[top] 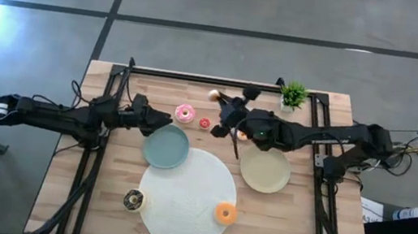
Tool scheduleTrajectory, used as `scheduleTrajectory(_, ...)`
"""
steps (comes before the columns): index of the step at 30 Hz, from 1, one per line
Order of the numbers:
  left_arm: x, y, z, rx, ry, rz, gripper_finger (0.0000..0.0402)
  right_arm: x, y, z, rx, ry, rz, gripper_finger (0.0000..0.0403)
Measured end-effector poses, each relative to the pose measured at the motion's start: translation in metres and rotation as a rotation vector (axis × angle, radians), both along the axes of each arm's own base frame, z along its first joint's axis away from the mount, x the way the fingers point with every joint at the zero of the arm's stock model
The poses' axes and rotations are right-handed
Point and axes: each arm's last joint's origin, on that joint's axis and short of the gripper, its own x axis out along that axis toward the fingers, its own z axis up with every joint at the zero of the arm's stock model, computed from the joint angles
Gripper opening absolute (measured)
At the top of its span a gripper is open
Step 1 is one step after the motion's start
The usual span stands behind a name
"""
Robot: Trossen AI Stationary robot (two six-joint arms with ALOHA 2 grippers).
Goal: Pick & Place donuts
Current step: Put the right small orange donut on the blue plate
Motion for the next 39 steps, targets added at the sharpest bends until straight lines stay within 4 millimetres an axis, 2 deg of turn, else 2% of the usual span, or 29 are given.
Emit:
scheduleTrajectory(7, 0.0, 0.007, 0.013, -0.002, -0.126, 0.024, 0.0149, 0.025, 0.013, 0.007, -0.143, 0.051, 0.063, 0.0013)
scheduleTrajectory(14, 0.012, 0.011, 0.03, -0.019, -0.153, 0.009, 0.0149, 0.043, 0.026, 0.008, -0.273, 0.057, 0.137, 0.0013)
scheduleTrajectory(19, 0.022, 0.016, 0.055, 0.019, -0.228, -0.007, 0.0149, 0.043, 0.031, 0.017, -0.33, 0.048, 0.147, 0.0013)
scheduleTrajectory(24, 0.032, 0.022, 0.072, 0.126, -0.23, -0.046, 0.0149, 0.042, 0.03, 0.022, -0.296, 0.0, 0.143, 0.0013)
scheduleTrajectory(27, 0.036, 0.023, 0.078, 0.291, -0.212, -0.005, 0.0149, 0.04, 0.027, 0.027, -0.125, -0.143, 0.068, 0.0013)
scheduleTrajectory(30, 0.037, 0.024, 0.078, 0.402, -0.156, 0.012, 0.0149, 0.036, 0.021, 0.026, 0.087, -0.309, -0.089, 0.0013)
scheduleTrajectory(33, 0.035, 0.023, 0.075, 0.557, -0.068, 0.038, 0.0149, 0.029, 0.017, 0.018, 0.268, -0.359, -0.165, 0.0013)
scheduleTrajectory(36, 0.032, 0.022, 0.072, 0.709, 0.024, 0.056, 0.0149, 0.021, 0.007, 0.011, 0.634, -0.383, -0.118, 0.0013)
scheduleTrajectory(39, 0.028, 0.022, 0.066, 0.813, 0.129, 0.089, 0.0149, 0.015, -0.016, -0.008, 1.032, -0.303, -0.119, 0.0013)
